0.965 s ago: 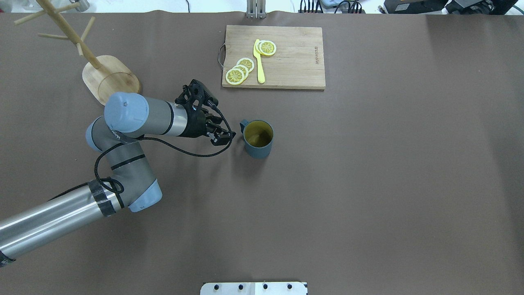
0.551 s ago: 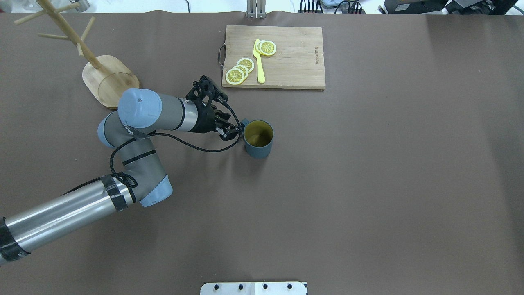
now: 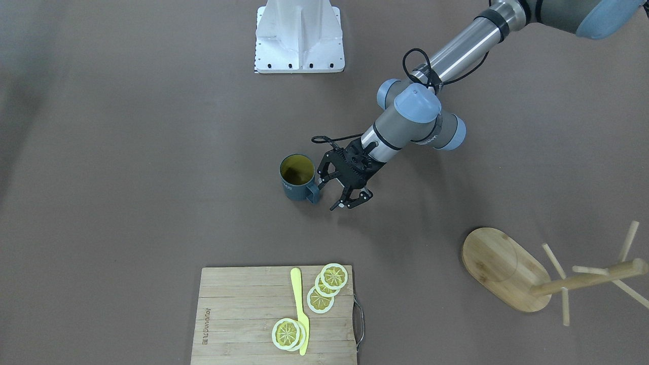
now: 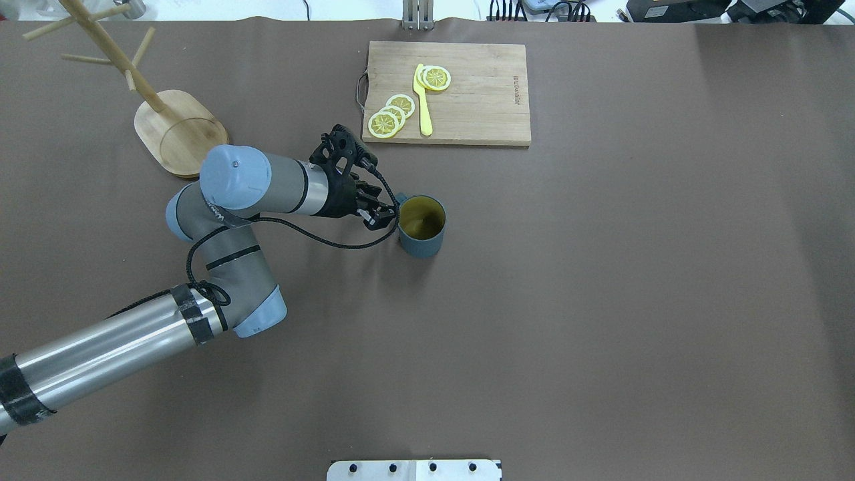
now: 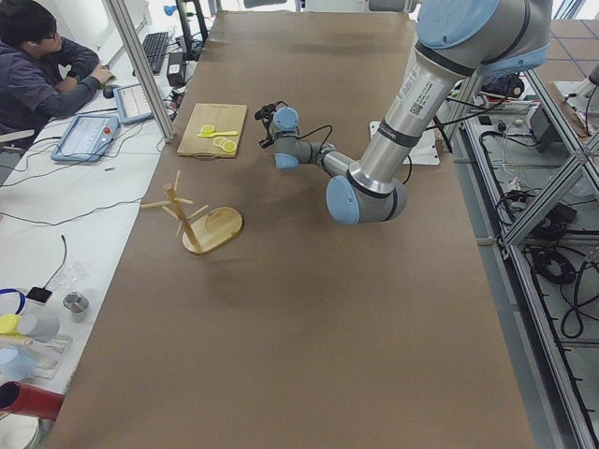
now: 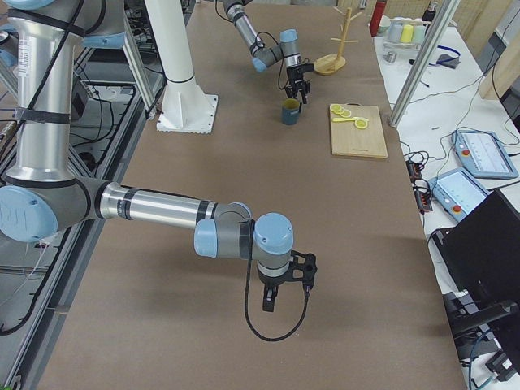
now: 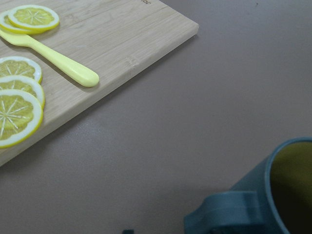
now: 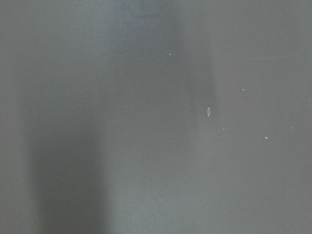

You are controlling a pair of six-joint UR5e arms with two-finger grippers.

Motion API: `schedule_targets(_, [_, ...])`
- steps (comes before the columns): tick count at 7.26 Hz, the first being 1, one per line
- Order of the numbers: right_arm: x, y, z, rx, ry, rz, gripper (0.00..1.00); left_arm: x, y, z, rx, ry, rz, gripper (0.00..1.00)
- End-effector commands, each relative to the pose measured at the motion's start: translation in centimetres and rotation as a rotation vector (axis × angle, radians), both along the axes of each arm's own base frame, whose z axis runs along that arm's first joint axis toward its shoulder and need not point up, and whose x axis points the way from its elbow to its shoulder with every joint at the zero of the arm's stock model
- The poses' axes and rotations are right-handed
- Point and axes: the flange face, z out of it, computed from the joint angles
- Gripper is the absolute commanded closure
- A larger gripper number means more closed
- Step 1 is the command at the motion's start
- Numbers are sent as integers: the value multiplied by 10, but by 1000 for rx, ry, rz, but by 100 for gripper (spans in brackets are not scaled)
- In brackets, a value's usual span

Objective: Hang cup on storage rack
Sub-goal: 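Close the left gripper on the blue mug's handle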

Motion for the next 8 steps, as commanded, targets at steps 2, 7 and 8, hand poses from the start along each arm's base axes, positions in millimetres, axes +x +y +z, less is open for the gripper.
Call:
schedule_targets(2, [0, -2, -1, 0, 0, 3, 0, 8, 8, -7, 7, 10, 15, 40])
schedule_targets(7, [-1, -2, -4, -5, -2, 14, 0, 12, 16, -8, 7, 27, 27, 65])
schedule_targets(8, [-1, -2, -3, -7, -2, 13, 0, 13, 17, -7, 5, 26, 29, 73])
